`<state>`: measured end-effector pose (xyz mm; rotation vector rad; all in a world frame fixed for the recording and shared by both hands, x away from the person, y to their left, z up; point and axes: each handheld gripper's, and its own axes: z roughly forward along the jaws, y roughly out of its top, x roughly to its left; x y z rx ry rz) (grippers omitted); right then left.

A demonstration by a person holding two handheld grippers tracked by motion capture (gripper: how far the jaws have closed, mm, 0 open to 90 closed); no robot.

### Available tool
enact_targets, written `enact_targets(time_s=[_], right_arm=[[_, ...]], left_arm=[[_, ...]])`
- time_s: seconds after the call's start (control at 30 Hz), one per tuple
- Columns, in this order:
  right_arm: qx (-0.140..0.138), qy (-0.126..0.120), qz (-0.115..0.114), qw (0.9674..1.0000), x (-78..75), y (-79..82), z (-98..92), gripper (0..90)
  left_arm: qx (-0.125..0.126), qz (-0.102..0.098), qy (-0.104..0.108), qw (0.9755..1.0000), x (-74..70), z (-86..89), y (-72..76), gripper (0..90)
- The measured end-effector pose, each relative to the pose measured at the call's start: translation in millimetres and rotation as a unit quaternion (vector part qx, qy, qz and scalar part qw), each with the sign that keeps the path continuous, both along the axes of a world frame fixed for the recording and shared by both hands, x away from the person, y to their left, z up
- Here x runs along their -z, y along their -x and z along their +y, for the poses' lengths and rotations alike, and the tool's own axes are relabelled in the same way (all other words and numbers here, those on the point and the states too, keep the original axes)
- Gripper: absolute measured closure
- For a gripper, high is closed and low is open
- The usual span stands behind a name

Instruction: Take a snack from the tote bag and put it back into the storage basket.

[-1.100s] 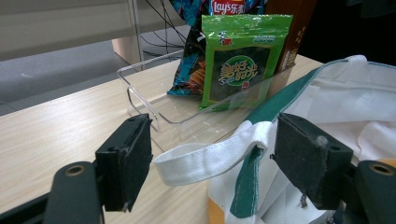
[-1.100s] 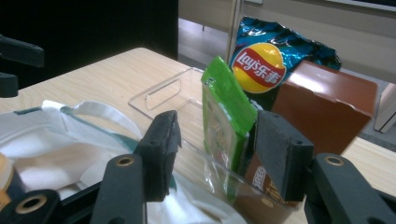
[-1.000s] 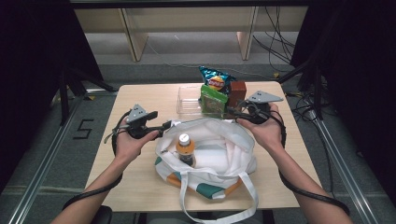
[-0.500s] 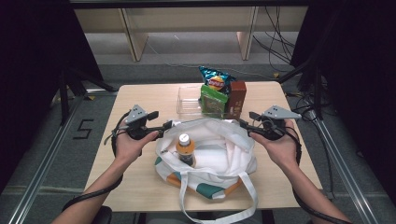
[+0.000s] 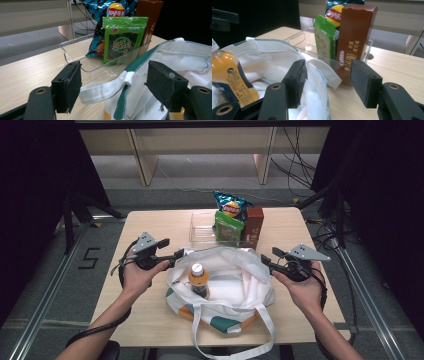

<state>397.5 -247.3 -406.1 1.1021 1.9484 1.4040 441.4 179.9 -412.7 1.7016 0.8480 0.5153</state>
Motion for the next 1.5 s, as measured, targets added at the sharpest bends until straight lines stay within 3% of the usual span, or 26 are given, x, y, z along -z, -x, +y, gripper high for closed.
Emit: enact_targets(time_s=[0.03,0.07,0.1,0.27,0.33,0.4,0.47,0.53,0.73,0.87,1.0,1.03,1.1,1.17,1.37,1.5], right_arm=[[-0.005,0.009,-0.012,0.9999,0.4,-1.8,-1.8,46.5],[0.000,-0.004,-0.004,1.0000,1.2,-0.2,-0.4,46.5],[-0.003,0.008,-0.010,0.9999,1.2,-1.5,-2.9,46.4],[0.003,-0.004,-0.009,0.9999,2.6,-0.6,-3.2,46.4],[0.000,0.006,-0.012,0.9999,3.1,-1.3,-5.6,46.4],[0.000,-0.002,-0.004,1.0000,4.6,-0.6,-5.5,46.4],[0.001,0.006,-0.013,0.9999,5.4,-1.3,-7.5,46.4],[0.006,-0.002,0.000,1.0000,5.8,1.3,-6.5,46.4],[0.003,0.006,-0.004,1.0000,6.9,1.4,-6.1,46.4],[0.005,0.003,-0.001,1.0000,6.8,1.1,-7.6,46.3],[0.004,0.000,0.002,1.0000,8.1,1.4,-8.8,46.2],[0.005,0.007,-0.007,0.9999,8.6,0.2,-10.0,46.2],[0.007,0.006,0.006,0.9999,8.7,1.6,-9.8,46.3],[0.003,0.008,-0.002,1.0000,9.9,0.0,-10.0,46.3],[-0.002,0.006,0.003,1.0000,10.9,0.2,-7.4,46.3],[0.002,0.004,0.006,1.0000,12.0,1.1,-6.7,46.3]], left_arm=[[0.001,-0.002,0.002,1.0000,-0.7,-0.5,0.3,27.1],[0.003,-0.003,0.002,1.0000,-1.5,-0.6,1.0,27.1],[0.005,-0.004,0.002,1.0000,-2.4,-0.6,1.9,27.1],[0.009,0.000,0.006,0.9999,-4.8,-1.9,8.0,28.4],[0.014,0.002,0.016,0.9998,-7.3,-2.8,10.9,28.8],[0.022,0.003,0.031,0.9993,-10.1,-5.2,14.5,29.3],[0.031,0.005,0.038,0.9988,-12.9,-7.6,18.4,30.2],[0.040,0.007,0.040,0.9984,-14.8,-11.1,22.6,31.1],[0.073,0.011,0.054,0.9958,-17.9,-26.2,37.1,34.5],[0.094,0.010,0.046,0.9945,-15.9,-35.6,44.2,38.4],[0.093,0.009,0.026,0.9953,-13.0,-42.3,49.3,41.3],[0.095,0.009,0.022,0.9952,-11.6,-43.0,49.6,42.2],[0.092,0.011,0.020,0.9955,-8.7,-44.7,51.1,43.6],[0.091,0.013,0.016,0.9957,-6.1,-46.4,52.4,44.5],[0.098,0.022,0.012,0.9949,4.8,-53.2,53.6,48.7],[0.098,0.014,0.007,0.9950,7.8,-54.7,52.4,52.9]])
